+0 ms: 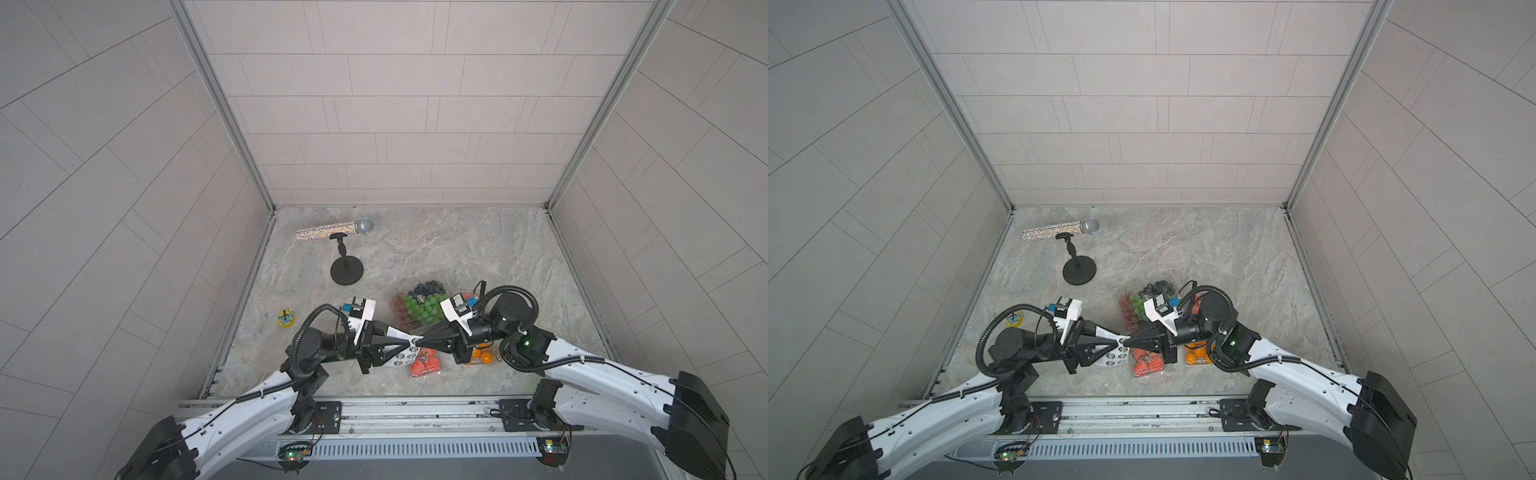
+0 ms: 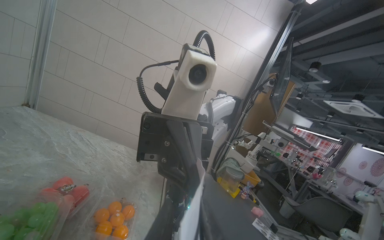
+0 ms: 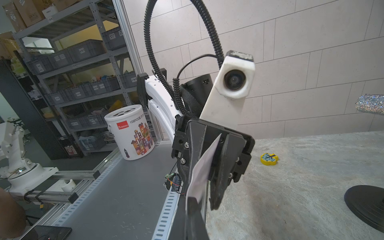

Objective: Label fruit boxes
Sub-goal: Adjust the label sticker.

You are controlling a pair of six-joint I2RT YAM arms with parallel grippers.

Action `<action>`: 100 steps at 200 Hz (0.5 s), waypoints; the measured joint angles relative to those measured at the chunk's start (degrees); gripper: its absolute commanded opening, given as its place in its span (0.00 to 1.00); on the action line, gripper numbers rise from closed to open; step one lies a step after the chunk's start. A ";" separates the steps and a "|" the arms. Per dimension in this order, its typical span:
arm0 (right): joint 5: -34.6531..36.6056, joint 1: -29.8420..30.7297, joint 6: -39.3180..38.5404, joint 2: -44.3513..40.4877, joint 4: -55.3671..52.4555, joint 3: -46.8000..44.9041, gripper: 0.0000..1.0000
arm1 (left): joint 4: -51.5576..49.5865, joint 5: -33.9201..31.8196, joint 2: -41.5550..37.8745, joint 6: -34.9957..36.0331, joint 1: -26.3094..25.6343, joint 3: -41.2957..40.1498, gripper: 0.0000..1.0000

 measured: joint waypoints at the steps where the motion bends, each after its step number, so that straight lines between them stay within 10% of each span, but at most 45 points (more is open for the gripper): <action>1: 0.00 0.00 0.00 0.00 0.00 0.00 0.00 | 0.00 0.00 0.00 0.07 0.00 0.00 0.18; 100: -0.02 -0.07 -0.50 1.11 0.02 0.00 0.00 | 0.26 0.83 0.70 -0.04 0.00 0.00 0.00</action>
